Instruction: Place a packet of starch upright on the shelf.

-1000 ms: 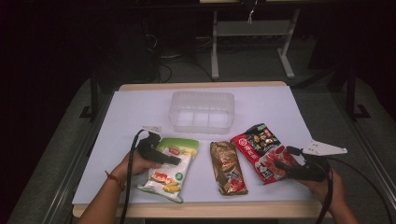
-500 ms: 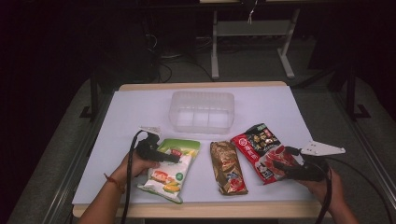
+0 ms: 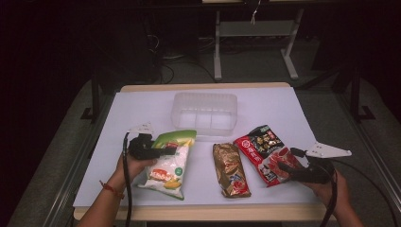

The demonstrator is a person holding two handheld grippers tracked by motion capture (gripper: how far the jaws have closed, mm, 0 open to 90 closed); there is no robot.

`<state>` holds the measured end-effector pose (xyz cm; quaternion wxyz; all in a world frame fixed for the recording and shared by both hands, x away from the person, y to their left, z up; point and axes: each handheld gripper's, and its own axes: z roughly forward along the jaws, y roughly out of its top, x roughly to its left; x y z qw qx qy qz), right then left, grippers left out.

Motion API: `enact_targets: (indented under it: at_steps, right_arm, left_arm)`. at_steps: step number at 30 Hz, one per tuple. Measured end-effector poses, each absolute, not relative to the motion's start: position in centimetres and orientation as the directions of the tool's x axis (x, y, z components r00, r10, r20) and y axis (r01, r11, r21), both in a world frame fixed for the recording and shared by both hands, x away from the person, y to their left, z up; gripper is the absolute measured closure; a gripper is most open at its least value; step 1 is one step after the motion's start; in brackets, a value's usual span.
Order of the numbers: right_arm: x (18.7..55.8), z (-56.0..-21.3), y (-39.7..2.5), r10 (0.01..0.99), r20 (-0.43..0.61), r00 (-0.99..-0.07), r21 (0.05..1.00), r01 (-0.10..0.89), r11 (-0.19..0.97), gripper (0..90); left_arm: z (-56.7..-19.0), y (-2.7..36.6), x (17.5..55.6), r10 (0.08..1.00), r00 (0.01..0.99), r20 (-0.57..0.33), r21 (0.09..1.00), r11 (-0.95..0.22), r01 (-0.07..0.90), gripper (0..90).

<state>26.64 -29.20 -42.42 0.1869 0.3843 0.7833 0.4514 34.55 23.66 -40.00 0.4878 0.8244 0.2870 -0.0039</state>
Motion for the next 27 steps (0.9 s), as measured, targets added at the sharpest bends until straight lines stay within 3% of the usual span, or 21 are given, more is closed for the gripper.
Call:
enact_targets:
  at_steps: [10,27]
  right_arm:
    - [26.7,-42.5,-29.3,0.777,0.051,-0.628,0.851,0.434,0.296,24.5]
    - [26.6,-42.3,-29.5,0.788,0.046,-0.613,0.862,0.423,0.278,24.5]
  left_arm:
    - [-36.2,25.0,32.0,0.513,0.840,-0.175,0.899,-0.266,0.349,84.5]
    - [-34.8,25.2,31.0,0.592,0.785,-0.183,0.942,-0.122,0.312,84.8]
